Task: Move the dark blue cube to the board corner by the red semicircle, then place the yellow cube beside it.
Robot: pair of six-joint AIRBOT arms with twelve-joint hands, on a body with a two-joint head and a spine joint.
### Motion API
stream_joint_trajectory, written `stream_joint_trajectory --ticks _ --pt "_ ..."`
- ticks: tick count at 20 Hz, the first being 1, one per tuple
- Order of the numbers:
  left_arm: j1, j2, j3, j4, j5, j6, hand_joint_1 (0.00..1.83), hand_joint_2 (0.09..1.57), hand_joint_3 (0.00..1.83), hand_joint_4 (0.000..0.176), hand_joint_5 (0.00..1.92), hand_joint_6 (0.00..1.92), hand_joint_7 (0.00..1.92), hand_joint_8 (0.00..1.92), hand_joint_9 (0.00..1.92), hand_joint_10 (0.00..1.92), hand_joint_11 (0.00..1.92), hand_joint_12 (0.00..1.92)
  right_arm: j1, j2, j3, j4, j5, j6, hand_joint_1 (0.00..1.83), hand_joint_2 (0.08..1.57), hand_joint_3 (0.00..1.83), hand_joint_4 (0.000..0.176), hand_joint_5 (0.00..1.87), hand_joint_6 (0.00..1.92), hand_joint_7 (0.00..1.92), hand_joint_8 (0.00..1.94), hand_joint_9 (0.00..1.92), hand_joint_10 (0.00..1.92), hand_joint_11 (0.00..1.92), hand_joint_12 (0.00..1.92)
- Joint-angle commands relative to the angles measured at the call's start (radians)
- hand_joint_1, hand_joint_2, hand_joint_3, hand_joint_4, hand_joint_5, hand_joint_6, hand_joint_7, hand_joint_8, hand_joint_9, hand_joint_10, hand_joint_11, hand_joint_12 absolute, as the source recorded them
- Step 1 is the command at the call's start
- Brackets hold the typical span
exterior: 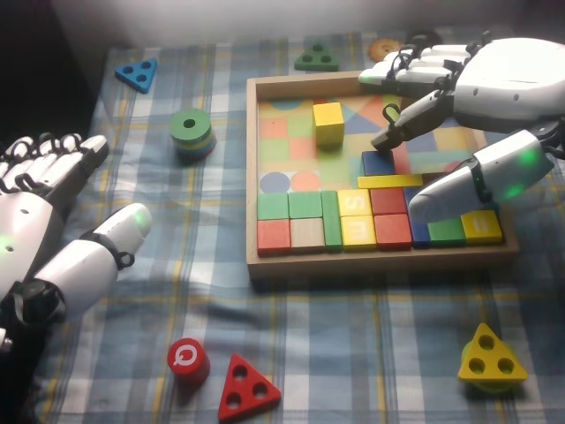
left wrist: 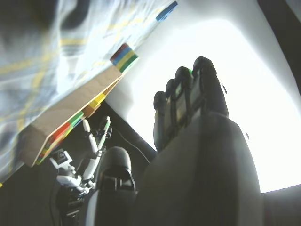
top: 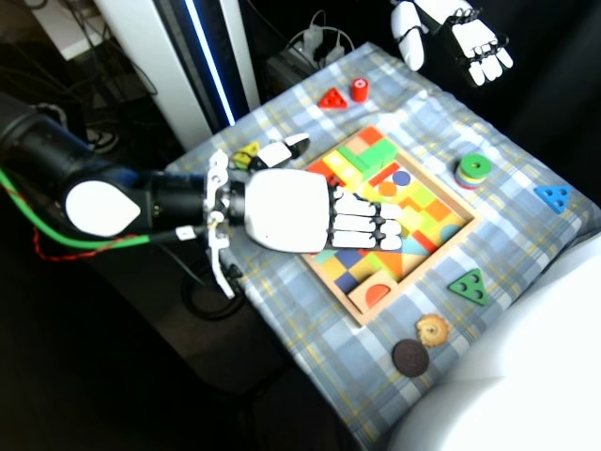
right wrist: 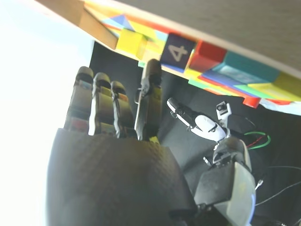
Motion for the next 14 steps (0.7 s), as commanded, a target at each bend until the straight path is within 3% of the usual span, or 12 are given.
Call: stream_joint_trajectory --ticks 1,5,8,9,11,12,14 --pt "-0.008 -0.001 0.005 0.039 -0.111 -0.003 0.00 1.31 0.00 0.000 0.28 0.00 0.23 0.00 0.19 0.00 0.00 0.39 0.009 -0.007 0.002 0.021 0.067 0.006 0.00 0.83 0.03 0.000 0.66 0.00 0.00 0.00 0.00 0.00 0.00 0.00" --pt "-0.008 -0.001 0.004 0.038 -0.110 -0.003 0.00 1.31 0.00 0.000 0.26 0.00 0.22 0.00 0.17 0.00 0.00 0.23 0.009 -0.007 0.002 0.004 0.058 0.028 0.00 0.86 0.03 0.000 0.64 0.00 0.00 0.00 0.00 0.00 0.00 0.00" --pt "-0.008 -0.001 0.003 0.037 -0.107 -0.003 0.00 1.31 0.00 0.000 0.27 0.00 0.23 0.00 0.19 0.00 0.00 0.26 0.009 -0.006 0.006 0.011 0.055 0.028 0.00 0.79 0.00 0.000 0.60 0.00 0.00 0.00 0.00 0.00 0.00 0.00" --pt "-0.008 -0.002 0.003 0.037 -0.106 -0.003 0.00 1.31 0.00 0.000 0.27 0.00 0.23 0.00 0.18 0.00 0.00 0.25 0.014 -0.006 0.007 0.021 0.056 0.027 0.00 0.80 0.00 0.009 0.58 0.00 0.00 0.00 0.00 0.00 0.00 0.00" --pt "-0.008 -0.002 0.002 0.035 -0.107 -0.003 0.00 1.31 0.00 0.000 0.28 0.00 0.23 0.00 0.19 0.00 0.00 0.24 0.030 -0.005 0.007 0.045 0.056 0.006 0.00 0.79 0.00 0.050 0.53 0.00 0.00 0.00 0.00 0.00 0.00 0.00" --pt "-0.007 -0.003 0.002 0.033 -0.107 -0.003 0.00 1.33 0.01 0.000 0.29 0.00 0.24 0.00 0.19 0.00 0.00 0.27 0.034 -0.003 0.004 0.063 0.058 -0.010 0.00 0.82 0.02 0.058 0.51 0.00 0.00 0.00 0.00 0.00 0.00 0.00" --pt "-0.007 -0.003 0.002 0.032 -0.107 -0.003 0.00 1.33 0.00 0.000 0.28 0.00 0.24 0.00 0.21 0.01 0.00 0.31 0.036 0.004 0.002 0.084 0.074 -0.013 0.00 0.81 0.01 0.052 0.48 0.00 0.00 0.00 0.00 0.00 0.00 0.00"
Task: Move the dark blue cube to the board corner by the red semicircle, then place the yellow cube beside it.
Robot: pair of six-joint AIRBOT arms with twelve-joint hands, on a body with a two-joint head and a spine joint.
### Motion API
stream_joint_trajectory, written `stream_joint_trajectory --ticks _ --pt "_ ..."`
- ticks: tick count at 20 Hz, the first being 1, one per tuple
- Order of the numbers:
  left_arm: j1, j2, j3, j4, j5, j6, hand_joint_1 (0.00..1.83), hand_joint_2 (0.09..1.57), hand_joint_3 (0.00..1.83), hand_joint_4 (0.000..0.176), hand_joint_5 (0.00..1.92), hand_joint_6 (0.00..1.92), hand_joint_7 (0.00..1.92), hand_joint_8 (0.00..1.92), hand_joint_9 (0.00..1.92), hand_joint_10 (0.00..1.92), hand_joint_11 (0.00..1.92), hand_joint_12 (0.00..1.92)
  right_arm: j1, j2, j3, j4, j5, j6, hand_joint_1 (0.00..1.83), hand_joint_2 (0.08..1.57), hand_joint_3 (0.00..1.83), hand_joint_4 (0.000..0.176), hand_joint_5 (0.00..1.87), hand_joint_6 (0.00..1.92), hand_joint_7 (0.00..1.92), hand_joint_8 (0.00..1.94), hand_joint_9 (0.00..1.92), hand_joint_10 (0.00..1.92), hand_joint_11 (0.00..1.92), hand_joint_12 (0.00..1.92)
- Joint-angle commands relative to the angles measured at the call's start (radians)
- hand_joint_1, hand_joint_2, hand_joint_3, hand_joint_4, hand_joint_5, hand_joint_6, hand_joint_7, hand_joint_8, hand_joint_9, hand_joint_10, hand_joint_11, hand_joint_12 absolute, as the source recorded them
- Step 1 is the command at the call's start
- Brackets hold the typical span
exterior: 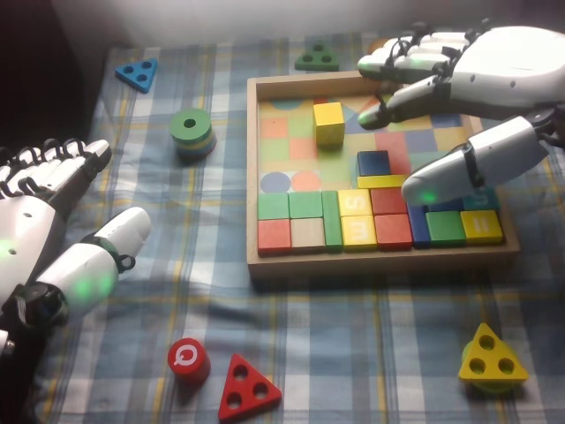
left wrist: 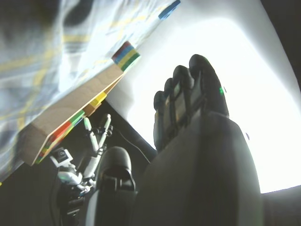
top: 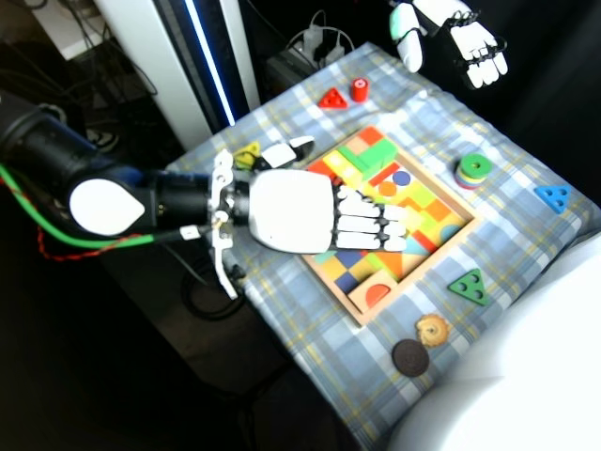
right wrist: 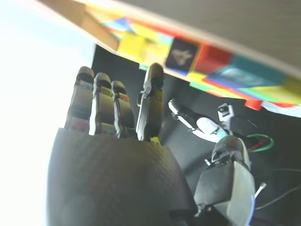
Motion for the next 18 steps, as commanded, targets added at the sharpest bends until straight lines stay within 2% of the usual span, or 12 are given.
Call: stream_joint_trajectory --ticks 1,4,7,8,9,11,12,13,14,15,17,18 --pt "-0.007 0.000 0.003 0.042 -0.112 -0.004 0.00 1.34 0.01 0.000 0.28 0.00 0.24 0.00 0.20 0.00 0.00 0.30 0.013 0.005 -0.009 0.059 0.099 0.001 0.00 0.82 0.01 0.038 0.45 0.00 0.00 0.00 0.00 0.00 0.00 0.00" --pt "-0.007 0.000 0.003 0.039 -0.112 -0.004 0.00 1.36 0.00 0.000 0.29 0.00 0.24 0.00 0.20 0.00 0.00 0.32 0.019 0.006 -0.025 0.071 0.114 -0.006 0.00 0.83 0.01 0.037 0.48 0.01 0.00 0.00 0.00 0.00 0.00 0.00" --pt "-0.007 -0.001 0.003 0.039 -0.111 -0.004 0.00 1.35 0.00 0.000 0.28 0.00 0.23 0.00 0.18 0.00 0.00 0.26 0.026 0.006 -0.054 0.067 0.131 -0.006 0.00 0.83 0.01 0.079 0.47 0.01 0.00 0.00 0.00 0.00 0.00 0.00" --pt "-0.007 -0.001 0.003 0.039 -0.111 -0.004 0.00 1.35 0.00 0.000 0.28 0.00 0.22 0.00 0.17 0.00 0.00 0.23 0.026 0.008 -0.067 0.056 0.133 -0.006 0.00 0.83 0.01 0.038 0.52 0.03 0.00 0.00 0.00 0.00 0.00 0.00" --pt "-0.007 -0.001 0.004 0.039 -0.111 -0.004 0.00 1.35 0.00 0.000 0.28 0.00 0.22 0.00 0.17 0.00 0.00 0.22 0.026 0.011 -0.078 0.045 0.133 -0.004 0.00 0.81 0.00 0.019 0.54 0.01 0.00 0.00 0.00 0.00 0.00 0.00" --pt "-0.008 -0.001 0.004 0.039 -0.111 -0.004 0.00 1.34 0.00 0.000 0.28 0.00 0.21 0.00 0.16 0.00 0.00 0.18 0.026 0.017 -0.095 0.010 0.133 0.029 0.00 0.81 0.00 0.022 0.56 0.01 0.00 0.00 0.00 0.00 0.00 0.00" --pt "-0.008 -0.002 0.004 0.039 -0.111 -0.004 0.00 1.34 0.00 0.000 0.28 0.00 0.21 0.00 0.16 0.00 0.00 0.15 0.026 0.019 -0.100 -0.007 0.132 0.039 0.00 0.82 0.00 0.017 0.56 0.01 0.00 0.00 0.00 0.00 0.00 0.00" --pt "-0.008 -0.002 0.004 0.038 -0.111 -0.004 0.00 1.33 0.00 0.000 0.26 0.00 0.19 0.00 0.13 0.00 0.00 0.11 0.025 0.020 -0.103 -0.019 0.126 0.040 0.00 0.83 0.01 0.035 0.57 0.01 0.00 0.00 0.00 0.00 0.00 0.00" --pt "-0.008 -0.002 0.004 0.038 -0.111 -0.004 0.00 1.33 0.00 0.000 0.26 0.00 0.19 0.00 0.14 0.00 0.00 0.12 0.023 0.020 -0.104 -0.031 0.115 0.040 0.00 0.82 0.00 0.036 0.56 0.01 0.00 0.00 0.00 0.00 0.00 0.00" --pt "-0.008 -0.002 0.004 0.038 -0.110 -0.004 0.00 1.32 0.00 0.000 0.27 0.00 0.20 0.00 0.15 0.00 0.00 0.15 0.019 0.020 -0.103 -0.040 0.103 0.040 0.00 0.77 0.00 0.087 0.52 0.00 0.00 0.00 0.00 0.00 0.00 0.00" --pt "-0.008 -0.002 0.003 0.038 -0.108 -0.004 0.00 1.33 0.00 0.000 0.28 0.00 0.21 0.00 0.16 0.00 0.00 0.15 0.011 0.020 -0.103 -0.052 0.085 0.040 0.00 0.76 0.00 0.087 0.52 0.00 0.00 0.00 0.00 0.00 0.00 0.00" --pt "-0.008 -0.002 0.003 0.037 -0.108 -0.004 0.00 1.34 0.00 0.000 0.29 0.00 0.22 0.00 0.17 0.01 0.00 0.18 0.008 0.020 -0.101 -0.056 0.079 0.040 0.00 0.77 0.00 0.054 0.56 0.02 0.00 0.00 0.00 0.00 0.00 0.00"
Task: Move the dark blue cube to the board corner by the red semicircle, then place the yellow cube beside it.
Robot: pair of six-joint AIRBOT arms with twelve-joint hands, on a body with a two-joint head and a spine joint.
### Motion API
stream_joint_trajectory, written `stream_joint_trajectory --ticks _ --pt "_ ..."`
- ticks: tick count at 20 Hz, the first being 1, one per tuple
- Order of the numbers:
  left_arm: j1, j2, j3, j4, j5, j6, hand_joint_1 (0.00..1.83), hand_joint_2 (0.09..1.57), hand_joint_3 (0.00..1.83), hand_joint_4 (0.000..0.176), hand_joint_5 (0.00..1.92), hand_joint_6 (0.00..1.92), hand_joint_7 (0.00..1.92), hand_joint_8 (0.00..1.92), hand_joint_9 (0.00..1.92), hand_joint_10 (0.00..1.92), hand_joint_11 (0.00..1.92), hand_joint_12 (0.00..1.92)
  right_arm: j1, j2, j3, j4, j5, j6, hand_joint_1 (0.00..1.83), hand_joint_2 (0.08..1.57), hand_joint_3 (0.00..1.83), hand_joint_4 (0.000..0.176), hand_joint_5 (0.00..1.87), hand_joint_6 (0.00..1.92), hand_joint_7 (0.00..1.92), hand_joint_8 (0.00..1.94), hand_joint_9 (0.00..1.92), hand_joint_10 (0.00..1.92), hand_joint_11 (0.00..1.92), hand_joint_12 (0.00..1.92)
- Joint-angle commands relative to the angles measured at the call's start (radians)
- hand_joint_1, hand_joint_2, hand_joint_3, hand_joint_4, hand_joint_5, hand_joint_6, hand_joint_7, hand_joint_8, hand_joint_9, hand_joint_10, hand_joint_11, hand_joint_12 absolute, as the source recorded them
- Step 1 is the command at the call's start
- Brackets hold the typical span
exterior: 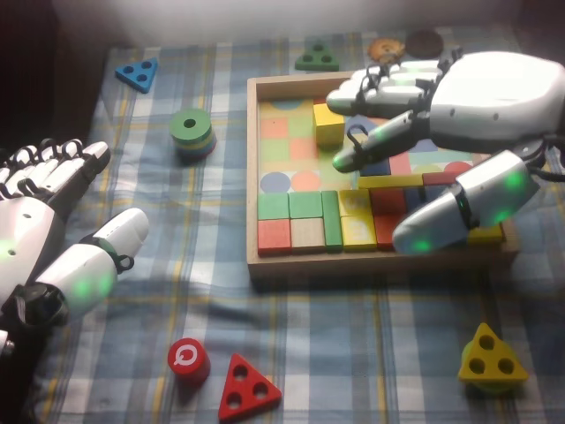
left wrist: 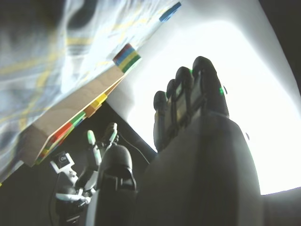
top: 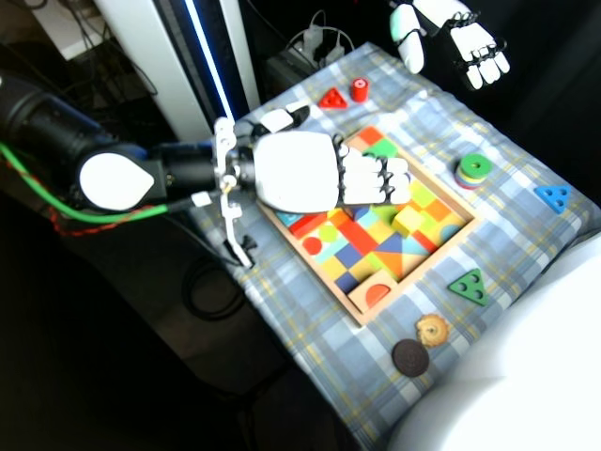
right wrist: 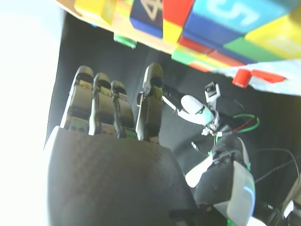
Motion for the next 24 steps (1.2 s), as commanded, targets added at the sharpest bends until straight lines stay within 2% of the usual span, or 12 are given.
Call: stream_joint_trajectory --ticks 1,3,8,13,14,16,17,18,19,20,21,24 --pt "-0.008 -0.001 0.003 0.047 -0.111 -0.004 0.00 1.34 0.00 0.000 0.28 0.00 0.22 0.00 0.17 0.00 0.00 0.16 0.007 -0.001 0.002 0.043 0.067 0.006 0.00 0.77 0.00 0.052 0.56 0.01 0.00 0.00 0.00 0.00 0.00 0.00" --pt "-0.007 -0.001 0.003 0.047 -0.109 -0.004 0.00 1.34 0.00 0.000 0.28 0.00 0.22 0.00 0.17 0.00 0.00 0.15 0.007 0.000 0.009 0.041 0.055 0.006 0.00 0.77 0.00 0.051 0.56 0.01 0.00 0.00 0.00 0.00 0.00 0.00" --pt "-0.007 -0.001 0.003 0.046 -0.105 -0.004 0.00 1.37 0.01 0.000 0.29 0.00 0.23 0.00 0.19 0.01 0.00 0.28 0.007 0.000 0.020 0.041 0.024 -0.016 0.00 0.70 0.00 0.100 0.54 0.00 0.00 0.00 0.00 0.00 0.00 0.00" --pt "-0.007 -0.001 0.002 0.046 -0.098 -0.004 0.00 1.38 0.00 0.000 0.30 0.00 0.22 0.00 0.18 0.00 0.00 0.28 0.004 0.008 0.020 0.032 -0.018 -0.038 0.00 0.75 0.00 0.063 0.59 0.02 0.00 0.00 0.00 0.00 0.00 0.00" --pt "-0.007 -0.001 0.002 0.046 -0.098 -0.004 0.00 1.38 0.00 0.000 0.28 0.00 0.21 0.00 0.17 0.00 0.00 0.21 0.002 0.015 0.020 0.031 -0.027 -0.038 0.00 0.71 0.00 0.085 0.56 0.00 0.00 0.00 0.00 0.00 0.00 0.00" --pt "-0.007 -0.001 0.001 0.046 -0.099 -0.004 0.00 1.38 0.00 0.000 0.28 0.00 0.21 0.00 0.17 0.00 0.00 0.20 -0.001 0.031 0.020 0.031 -0.044 -0.038 0.00 0.70 0.00 0.093 0.55 0.00 0.00 0.00 0.00 0.00 0.00 0.00" --pt "-0.007 -0.001 0.001 0.046 -0.098 -0.004 0.00 1.38 0.00 0.000 0.30 0.00 0.23 0.00 0.20 0.01 0.00 0.28 -0.003 0.043 0.020 0.029 -0.058 -0.038 0.00 0.64 0.00 0.150 0.53 0.00 0.00 0.00 0.00 0.00 0.00 0.00" --pt "-0.007 -0.001 0.001 0.046 -0.097 -0.004 0.00 1.39 0.00 0.000 0.30 0.00 0.23 0.00 0.20 0.01 0.00 0.29 -0.003 0.050 0.019 0.026 -0.067 -0.038 0.00 0.66 0.00 0.127 0.53 0.00 0.00 0.00 0.00 0.00 0.00 0.00" --pt "-0.007 0.000 0.001 0.046 -0.094 -0.004 0.00 1.39 0.00 0.000 0.30 0.00 0.23 0.00 0.20 0.01 0.00 0.29 -0.003 0.061 0.018 0.024 -0.080 -0.039 0.00 0.66 0.00 0.127 0.53 0.00 0.00 0.00 0.00 0.00 0.00 0.00" --pt "-0.007 0.000 0.001 0.046 -0.092 -0.004 0.00 1.38 0.00 0.000 0.29 0.00 0.22 0.00 0.19 0.00 0.00 0.26 -0.003 0.070 0.018 0.024 -0.088 -0.040 0.00 0.70 0.00 0.106 0.54 0.00 0.00 0.00 0.00 0.00 0.00 0.00" --pt "-0.007 0.001 0.001 0.045 -0.091 -0.004 0.00 1.38 0.00 0.000 0.29 0.00 0.23 0.00 0.18 0.00 0.00 0.26 -0.003 0.081 0.017 0.024 -0.098 -0.046 0.00 0.72 0.00 0.123 0.52 0.00 0.00 0.00 0.00 0.00 0.00 0.00" --pt "-0.007 0.001 -0.001 0.043 -0.089 -0.004 0.00 1.39 0.00 0.000 0.29 0.00 0.22 0.00 0.18 0.00 0.00 0.23 0.005 0.095 0.013 0.024 -0.134 -0.093 0.00 0.76 0.01 0.135 0.50 0.00 0.00 0.00 0.00 0.00 0.00 0.00"
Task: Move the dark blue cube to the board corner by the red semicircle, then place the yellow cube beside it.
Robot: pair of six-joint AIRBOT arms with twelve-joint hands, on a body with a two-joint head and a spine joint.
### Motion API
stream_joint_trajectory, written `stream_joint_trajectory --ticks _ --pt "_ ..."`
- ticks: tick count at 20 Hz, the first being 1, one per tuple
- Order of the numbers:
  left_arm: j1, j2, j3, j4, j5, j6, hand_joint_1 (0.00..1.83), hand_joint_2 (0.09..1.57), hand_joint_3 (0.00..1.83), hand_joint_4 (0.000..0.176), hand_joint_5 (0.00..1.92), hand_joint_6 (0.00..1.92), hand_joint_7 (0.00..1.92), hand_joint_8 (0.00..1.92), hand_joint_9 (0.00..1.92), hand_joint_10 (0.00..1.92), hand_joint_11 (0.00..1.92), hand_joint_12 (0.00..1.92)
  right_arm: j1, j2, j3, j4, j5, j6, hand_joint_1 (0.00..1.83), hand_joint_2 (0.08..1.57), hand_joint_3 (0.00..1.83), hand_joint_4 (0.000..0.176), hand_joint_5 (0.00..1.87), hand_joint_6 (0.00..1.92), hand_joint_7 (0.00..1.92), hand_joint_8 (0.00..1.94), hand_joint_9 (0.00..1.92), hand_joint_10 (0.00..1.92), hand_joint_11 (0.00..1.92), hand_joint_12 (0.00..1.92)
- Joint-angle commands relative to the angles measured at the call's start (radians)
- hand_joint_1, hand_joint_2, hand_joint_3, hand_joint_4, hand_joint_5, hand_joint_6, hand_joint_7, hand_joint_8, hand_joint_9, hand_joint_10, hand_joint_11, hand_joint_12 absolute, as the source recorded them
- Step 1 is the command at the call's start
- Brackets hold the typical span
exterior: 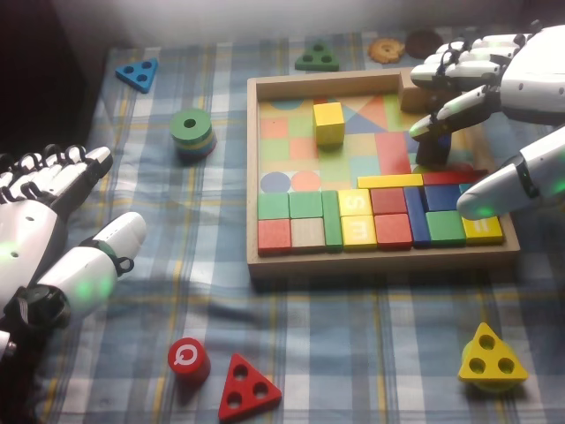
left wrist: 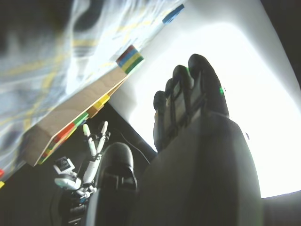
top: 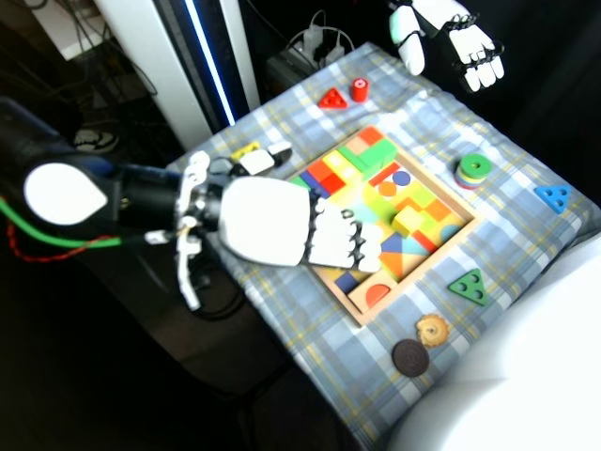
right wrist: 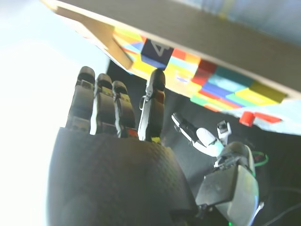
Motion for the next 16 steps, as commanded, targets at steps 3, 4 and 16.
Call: stream_joint_trajectory --ticks 3,4,16 --pt "-0.007 0.000 0.001 0.046 -0.105 -0.004 0.00 1.39 0.00 0.000 0.30 0.00 0.23 0.00 0.19 0.00 0.00 0.26 0.018 0.007 0.001 0.029 -0.004 -0.040 0.00 0.77 0.01 0.133 0.51 0.00 0.00 0.00 0.00 0.00 0.00 0.00" --pt "-0.007 0.000 0.001 0.046 -0.105 -0.004 0.00 1.39 0.00 0.000 0.30 0.00 0.24 0.00 0.20 0.01 0.00 0.32 0.018 0.008 0.004 0.044 -0.004 -0.049 0.00 0.76 0.01 0.138 0.52 0.01 0.00 0.00 0.00 0.00 0.00 0.00" --pt "-0.007 -0.001 -0.002 0.045 -0.100 -0.004 0.00 1.40 0.00 0.000 0.31 0.00 0.25 0.01 0.20 0.01 0.00 0.34 0.018 -0.015 0.151 0.174 -0.008 -0.057 0.00 0.91 0.02 0.066 0.57 0.01 0.02 0.01 0.00 0.00 0.00 0.00"
